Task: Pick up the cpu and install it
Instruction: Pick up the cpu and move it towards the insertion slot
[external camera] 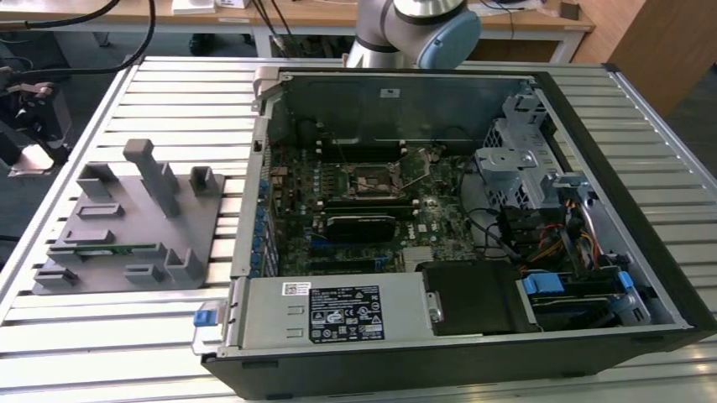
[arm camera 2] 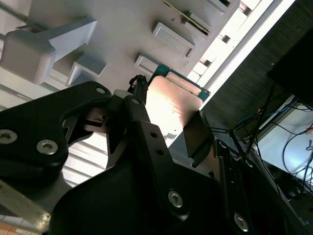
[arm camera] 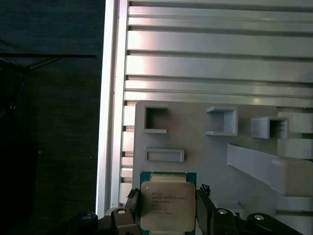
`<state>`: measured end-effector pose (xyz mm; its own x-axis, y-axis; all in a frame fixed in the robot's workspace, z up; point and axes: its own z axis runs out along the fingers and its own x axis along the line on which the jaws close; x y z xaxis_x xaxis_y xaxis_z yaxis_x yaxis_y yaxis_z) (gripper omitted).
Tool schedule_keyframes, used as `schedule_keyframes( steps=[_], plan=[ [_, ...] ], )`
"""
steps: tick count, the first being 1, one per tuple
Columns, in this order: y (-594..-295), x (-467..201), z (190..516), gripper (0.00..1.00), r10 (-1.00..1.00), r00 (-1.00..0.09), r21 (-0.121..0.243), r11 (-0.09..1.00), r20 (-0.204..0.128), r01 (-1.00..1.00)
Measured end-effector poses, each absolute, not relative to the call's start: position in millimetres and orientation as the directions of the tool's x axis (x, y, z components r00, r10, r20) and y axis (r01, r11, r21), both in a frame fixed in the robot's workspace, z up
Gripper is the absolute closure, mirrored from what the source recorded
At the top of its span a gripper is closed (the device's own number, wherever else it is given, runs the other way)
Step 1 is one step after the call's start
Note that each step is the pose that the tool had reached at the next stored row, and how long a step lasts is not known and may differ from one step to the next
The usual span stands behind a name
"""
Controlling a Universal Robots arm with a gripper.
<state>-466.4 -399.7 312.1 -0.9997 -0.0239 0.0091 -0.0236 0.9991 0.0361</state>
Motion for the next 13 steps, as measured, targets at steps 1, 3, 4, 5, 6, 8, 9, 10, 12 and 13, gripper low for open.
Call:
schedule_keyframes(
  steps=[1,3,4,5,6,8,9,10,12,13],
  plan=[
    [-399.6,-466.4,313.8,0.46,-0.024,-1.000,0.036,0.999,0.009,-0.024],
    [-399.5,-466.4,315.3,0.46,-0.024,-1.000,0.036,0.999,0.009,-0.024],
    [-399.5,-466.4,316.1,0.46,-0.024,-1.000,0.036,0.999,0.009,-0.024],
    [-399.4,-466.4,316.9,0.46,-0.024,-1.000,0.036,0.999,0.009,-0.024],
    [-399.4,-466.4,317.7,0.46,-0.024,-1.000,0.036,0.999,0.009,-0.024],
    [-399.3,-466.4,319.3,0.46,-0.024,-1.000,0.036,0.999,0.009,-0.024],
    [-399.3,-466.4,320.1,0.46,-0.024,-1.000,0.036,0.999,0.009,-0.024],
    [-399.3,-466.4,320.8,0.46,-0.024,-1.000,0.036,0.999,0.009,-0.024],
    [-399.2,-466.4,322.3,0.46,-0.024,-1.000,0.036,0.999,0.009,-0.024],
    [-399.2,-466.4,323.2,0.46,-0.024,-1.000,0.036,0.999,0.009,-0.024]
  ],
)
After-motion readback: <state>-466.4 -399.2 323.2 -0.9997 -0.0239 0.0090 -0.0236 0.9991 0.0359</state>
